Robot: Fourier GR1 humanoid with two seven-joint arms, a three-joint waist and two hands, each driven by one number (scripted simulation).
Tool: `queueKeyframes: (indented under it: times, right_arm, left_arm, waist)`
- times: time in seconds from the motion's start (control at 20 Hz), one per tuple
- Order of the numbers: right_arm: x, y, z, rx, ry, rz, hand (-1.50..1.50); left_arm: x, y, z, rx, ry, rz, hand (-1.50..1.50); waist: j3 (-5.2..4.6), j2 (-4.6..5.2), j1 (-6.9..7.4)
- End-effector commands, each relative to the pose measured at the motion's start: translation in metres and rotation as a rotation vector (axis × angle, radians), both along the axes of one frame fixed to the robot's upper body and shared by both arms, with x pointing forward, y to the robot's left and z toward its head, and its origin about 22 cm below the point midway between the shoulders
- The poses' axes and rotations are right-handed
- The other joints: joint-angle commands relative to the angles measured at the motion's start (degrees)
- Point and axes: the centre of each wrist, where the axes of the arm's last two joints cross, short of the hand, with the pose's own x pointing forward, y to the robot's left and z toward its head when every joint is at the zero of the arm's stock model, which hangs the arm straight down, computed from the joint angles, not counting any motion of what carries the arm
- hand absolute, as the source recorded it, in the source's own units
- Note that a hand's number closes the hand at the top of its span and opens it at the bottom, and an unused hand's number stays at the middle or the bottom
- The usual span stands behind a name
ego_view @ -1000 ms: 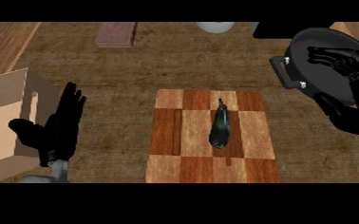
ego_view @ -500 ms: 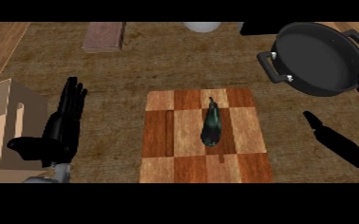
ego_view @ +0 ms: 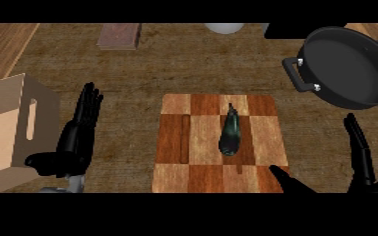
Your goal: Pick the eggplant from the cutting board and place it in the pot
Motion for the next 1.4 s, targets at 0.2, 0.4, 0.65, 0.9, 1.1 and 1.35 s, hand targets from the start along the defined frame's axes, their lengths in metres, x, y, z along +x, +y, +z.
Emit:
queueKeyframes:
  times: [0.2,0.4,0.65,0.9,1.1,1.35]
  right_arm:
    - [-0.018,0.024,-0.007,-0.138,0.57,0.013,-1.5]
    - [0.017,0.064,0.011,-0.147,0.677,-0.022,-1.5]
    - [0.051,0.102,0.019,-0.116,0.744,-0.002,-1.5]
    - [0.064,0.112,0.02,-0.145,0.869,-0.036,-1.5]
    - [0.064,0.122,-0.02,-0.118,0.911,-0.04,-1.5]
    - [0.086,0.105,-0.026,-0.081,0.909,-0.008,-1.5]
  left_arm:
    - [0.002,-0.005,0.0,0.012,-0.025,-0.026,0.0]
    - [0.01,-0.012,0.004,-0.009,-0.021,-0.035,0.0]
    - [-0.004,-0.011,0.003,-0.009,-0.011,-0.035,0.0]
    - [0.012,-0.01,-0.001,-0.011,-0.026,-0.018,0.0]
    - [0.003,-0.022,-0.011,-0.017,0.0,-0.035,0.0]
    - [0.012,-0.003,0.005,-0.011,-0.03,-0.013,0.0]
  waist:
    - [-0.14,0.41,1.45]
    - [0.09,0.45,2.08]
    - [0.29,0.12,1.39]
    - [0.26,0.17,0.99]
    - [0.3,0.11,1.03]
    - [0.31,0.1,0.85]
